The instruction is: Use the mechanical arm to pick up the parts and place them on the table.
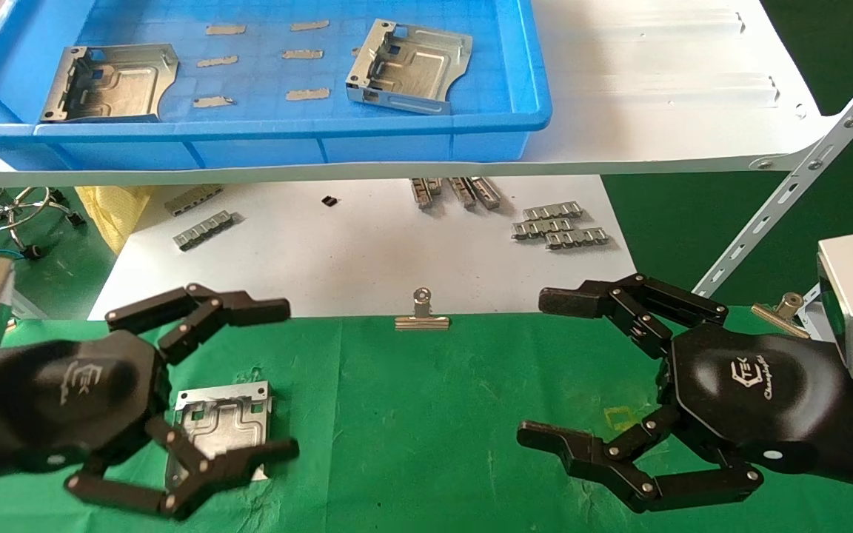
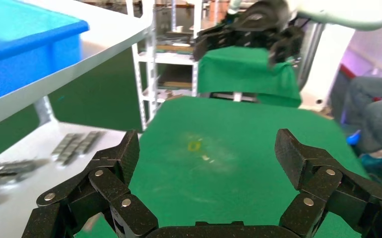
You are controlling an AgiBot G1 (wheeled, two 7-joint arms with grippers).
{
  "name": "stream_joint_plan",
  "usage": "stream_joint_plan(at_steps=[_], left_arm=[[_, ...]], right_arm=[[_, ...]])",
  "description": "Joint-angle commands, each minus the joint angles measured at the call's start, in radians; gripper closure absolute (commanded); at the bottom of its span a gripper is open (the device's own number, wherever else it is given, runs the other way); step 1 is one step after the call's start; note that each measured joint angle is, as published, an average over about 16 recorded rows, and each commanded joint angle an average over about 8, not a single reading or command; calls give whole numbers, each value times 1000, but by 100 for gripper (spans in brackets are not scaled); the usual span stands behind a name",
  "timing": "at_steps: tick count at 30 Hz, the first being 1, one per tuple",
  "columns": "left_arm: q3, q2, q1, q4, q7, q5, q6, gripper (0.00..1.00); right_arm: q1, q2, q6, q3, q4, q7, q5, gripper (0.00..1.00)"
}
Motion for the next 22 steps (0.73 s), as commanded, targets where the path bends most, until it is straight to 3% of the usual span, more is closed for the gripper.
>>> stream_joint_plan(at_steps=[1, 10, 22], left_arm=[[-12, -6, 13, -44, -29, -8, -4, 0], [-41, -21, 44, -142, -87, -26, -12, 0], [-35, -19, 38, -122, -77, -23, -12, 0]], right_arm=[[0, 0, 0, 0, 0, 0, 0, 0], [0, 0, 0, 0, 0, 0, 0, 0], [0, 0, 0, 0, 0, 0, 0, 0]])
